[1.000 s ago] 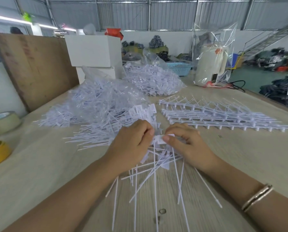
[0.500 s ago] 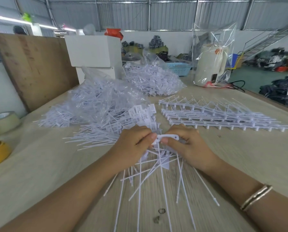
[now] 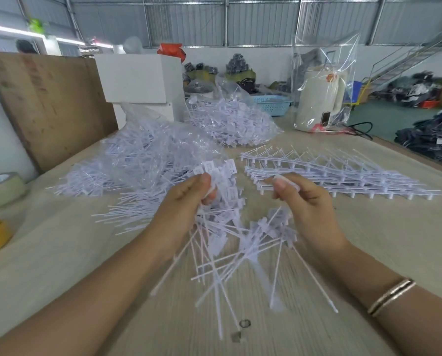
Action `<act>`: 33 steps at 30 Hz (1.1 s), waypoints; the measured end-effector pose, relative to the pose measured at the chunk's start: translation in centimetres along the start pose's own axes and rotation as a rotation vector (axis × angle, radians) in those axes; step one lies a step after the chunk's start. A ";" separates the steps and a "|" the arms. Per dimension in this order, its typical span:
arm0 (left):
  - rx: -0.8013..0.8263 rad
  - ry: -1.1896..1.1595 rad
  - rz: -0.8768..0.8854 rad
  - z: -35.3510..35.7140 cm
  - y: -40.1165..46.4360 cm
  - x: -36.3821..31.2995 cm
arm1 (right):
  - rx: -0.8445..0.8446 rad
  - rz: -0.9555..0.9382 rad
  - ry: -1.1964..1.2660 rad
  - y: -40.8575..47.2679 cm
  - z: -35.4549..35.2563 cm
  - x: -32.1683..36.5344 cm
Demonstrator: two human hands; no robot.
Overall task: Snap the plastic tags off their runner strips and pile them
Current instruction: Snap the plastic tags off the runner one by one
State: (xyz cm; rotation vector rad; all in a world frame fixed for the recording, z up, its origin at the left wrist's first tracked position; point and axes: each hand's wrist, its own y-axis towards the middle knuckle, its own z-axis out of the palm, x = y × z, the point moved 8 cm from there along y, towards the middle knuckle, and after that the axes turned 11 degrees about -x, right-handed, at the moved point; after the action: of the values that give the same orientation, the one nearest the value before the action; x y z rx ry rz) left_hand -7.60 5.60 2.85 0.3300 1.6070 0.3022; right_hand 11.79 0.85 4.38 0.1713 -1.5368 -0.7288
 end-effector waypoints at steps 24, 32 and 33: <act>0.153 0.638 0.589 3.5 -2.5 -2.9 | 0.404 -0.191 -0.457 -1.2 4.0 -1.4; 0.157 0.756 0.572 3.3 -2.5 -2.9 | 0.454 -0.180 -0.400 -1.7 4.3 -0.8; 0.165 0.705 0.522 3.1 -2.3 -2.7 | 0.455 -0.206 -0.405 -1.6 4.3 -0.7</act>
State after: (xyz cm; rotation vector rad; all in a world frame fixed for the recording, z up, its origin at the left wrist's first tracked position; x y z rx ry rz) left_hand -4.42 2.37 4.25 0.8419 2.2281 0.7467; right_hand 7.30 1.40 3.27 0.5547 -2.0838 -0.5835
